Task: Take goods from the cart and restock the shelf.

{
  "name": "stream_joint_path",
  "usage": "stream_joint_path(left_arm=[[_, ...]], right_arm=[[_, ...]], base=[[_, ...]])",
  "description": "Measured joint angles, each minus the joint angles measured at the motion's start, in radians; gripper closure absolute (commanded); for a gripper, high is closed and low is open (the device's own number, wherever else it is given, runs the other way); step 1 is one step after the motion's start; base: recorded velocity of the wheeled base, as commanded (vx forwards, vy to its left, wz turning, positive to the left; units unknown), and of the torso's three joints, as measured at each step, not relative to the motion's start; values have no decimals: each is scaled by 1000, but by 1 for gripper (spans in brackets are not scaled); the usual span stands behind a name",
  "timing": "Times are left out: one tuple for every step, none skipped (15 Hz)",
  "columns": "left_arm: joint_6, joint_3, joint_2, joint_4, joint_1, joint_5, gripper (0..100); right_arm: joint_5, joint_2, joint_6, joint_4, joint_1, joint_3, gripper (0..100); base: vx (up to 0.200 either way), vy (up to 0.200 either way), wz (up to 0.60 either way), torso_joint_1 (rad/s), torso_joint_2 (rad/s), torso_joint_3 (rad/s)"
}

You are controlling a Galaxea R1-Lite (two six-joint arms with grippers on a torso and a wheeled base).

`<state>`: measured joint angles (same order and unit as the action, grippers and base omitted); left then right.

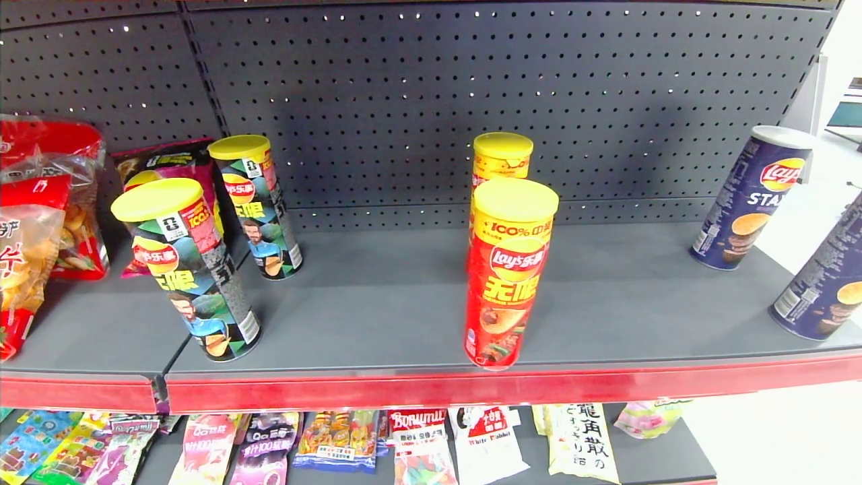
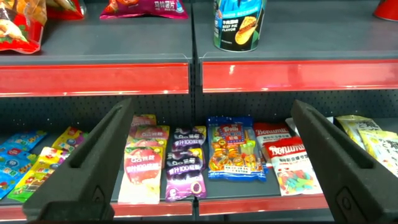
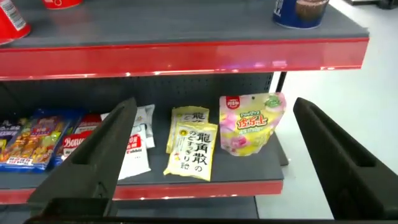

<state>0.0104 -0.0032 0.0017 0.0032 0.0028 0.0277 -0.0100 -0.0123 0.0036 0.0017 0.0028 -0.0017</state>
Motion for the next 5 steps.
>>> stream_joint_path(left_arm=[[0, 0, 0, 0, 0, 0, 0], [0, 0, 0, 0, 0, 0, 0], [0, 0, 0, 0, 0, 0, 0], [0, 0, 0, 0, 0, 0, 0], [0, 0, 0, 0, 0, 0, 0]], right_arm=[[1, 5, 0, 0, -1, 0, 0], [0, 8, 0, 0, -1, 0, 0], [0, 9, 1, 0, -1, 0, 0], [0, 10, 1, 0, -1, 0, 0], [0, 11, 0, 0, -1, 0, 0]], base=[[0, 0, 0, 0, 0, 0], [0, 0, 0, 0, 0, 0], [0, 0, 0, 0, 0, 0], [0, 0, 0, 0, 0, 0], [0, 0, 0, 0, 0, 0]])
